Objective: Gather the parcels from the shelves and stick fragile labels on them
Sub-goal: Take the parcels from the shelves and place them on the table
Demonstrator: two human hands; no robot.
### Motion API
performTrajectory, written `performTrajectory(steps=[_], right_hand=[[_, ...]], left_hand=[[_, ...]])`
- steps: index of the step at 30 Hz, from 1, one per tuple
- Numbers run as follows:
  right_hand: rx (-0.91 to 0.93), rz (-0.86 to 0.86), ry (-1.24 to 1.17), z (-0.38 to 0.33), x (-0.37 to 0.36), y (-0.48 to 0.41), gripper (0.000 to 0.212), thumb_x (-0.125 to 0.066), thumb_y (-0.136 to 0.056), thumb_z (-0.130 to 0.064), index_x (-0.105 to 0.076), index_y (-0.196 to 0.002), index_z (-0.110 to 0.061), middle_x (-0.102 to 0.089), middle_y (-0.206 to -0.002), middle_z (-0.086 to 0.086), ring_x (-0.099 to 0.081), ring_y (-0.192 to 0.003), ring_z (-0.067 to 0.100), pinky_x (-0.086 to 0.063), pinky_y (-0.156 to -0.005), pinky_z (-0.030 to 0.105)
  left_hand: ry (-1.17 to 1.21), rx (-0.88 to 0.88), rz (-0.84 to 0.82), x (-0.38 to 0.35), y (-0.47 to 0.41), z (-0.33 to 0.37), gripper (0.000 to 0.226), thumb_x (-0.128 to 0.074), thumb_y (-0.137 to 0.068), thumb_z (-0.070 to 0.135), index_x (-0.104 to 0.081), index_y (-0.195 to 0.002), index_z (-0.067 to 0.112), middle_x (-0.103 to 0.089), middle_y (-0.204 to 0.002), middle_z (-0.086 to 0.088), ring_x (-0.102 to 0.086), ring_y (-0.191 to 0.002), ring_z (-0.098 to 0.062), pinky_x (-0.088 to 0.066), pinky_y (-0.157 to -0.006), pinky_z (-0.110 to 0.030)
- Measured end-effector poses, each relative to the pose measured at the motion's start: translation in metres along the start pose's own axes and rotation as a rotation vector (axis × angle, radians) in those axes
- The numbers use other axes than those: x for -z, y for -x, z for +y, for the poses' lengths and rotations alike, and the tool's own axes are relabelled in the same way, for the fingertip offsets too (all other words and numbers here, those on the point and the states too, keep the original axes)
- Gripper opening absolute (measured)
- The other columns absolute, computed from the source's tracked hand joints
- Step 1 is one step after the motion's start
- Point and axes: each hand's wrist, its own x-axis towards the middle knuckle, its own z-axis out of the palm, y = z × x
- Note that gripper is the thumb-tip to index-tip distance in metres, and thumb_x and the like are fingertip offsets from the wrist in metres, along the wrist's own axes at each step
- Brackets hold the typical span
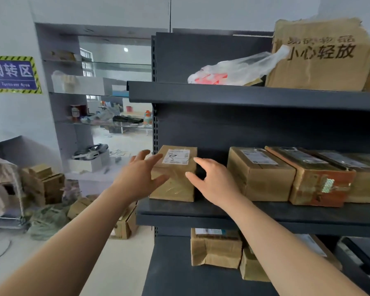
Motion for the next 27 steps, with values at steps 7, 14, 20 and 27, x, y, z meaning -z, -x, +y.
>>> performTrajectory(steps=[7,14,20,27], right_hand=[[-0.127,-0.140,-0.121,0.024,-0.029,-0.035,0.076,-0.057,-0.080,-0.063,-0.035,-0.144,-0.027,-0.051,-0.137,-0.004,-0.050,-0.117,0.016,-0.039,-0.089,0.026],[-0.119,-0.152,-0.228,0.034,-0.045,-0.035,0.081,-0.057,-0.079,-0.062,-0.029,-0.146,-0.027,-0.057,-0.130,-0.007,-0.056,-0.107,0.013,-0.045,-0.090,0.025],[-0.117,-0.112,-0.210,0.025,-0.030,-0.012,0.082,-0.055,-0.078,-0.065,-0.026,-0.147,-0.031,-0.058,-0.128,-0.008,-0.058,-0.102,0.015,-0.048,-0.093,0.034],[-0.171,0.038,-0.163,-0.007,0.018,0.045,0.080,-0.055,-0.078,-0.064,-0.021,-0.146,-0.040,-0.053,-0.128,-0.022,-0.056,-0.093,-0.001,-0.049,-0.090,0.027]], left_hand=[[0.172,0.038,-0.171,-0.027,-0.038,-0.020,0.089,-0.056,-0.070,0.074,-0.030,-0.146,0.036,-0.044,-0.141,0.000,-0.051,-0.117,-0.020,-0.040,-0.097,-0.031],[0.489,0.024,-0.058,-0.051,-0.038,-0.023,0.082,-0.072,-0.065,0.061,-0.042,-0.138,0.036,-0.058,-0.114,0.015,-0.056,-0.096,-0.003,-0.040,-0.075,-0.012],[0.669,0.031,0.020,-0.048,-0.021,-0.016,0.088,-0.075,-0.047,0.067,-0.052,-0.128,0.043,-0.059,-0.105,0.026,-0.058,-0.087,0.010,-0.043,-0.066,-0.005],[0.799,-0.092,0.075,-0.034,0.010,0.013,0.086,-0.075,-0.043,0.070,-0.055,-0.124,0.048,-0.065,-0.101,0.025,-0.060,-0.086,0.011,-0.047,-0.071,-0.011]])
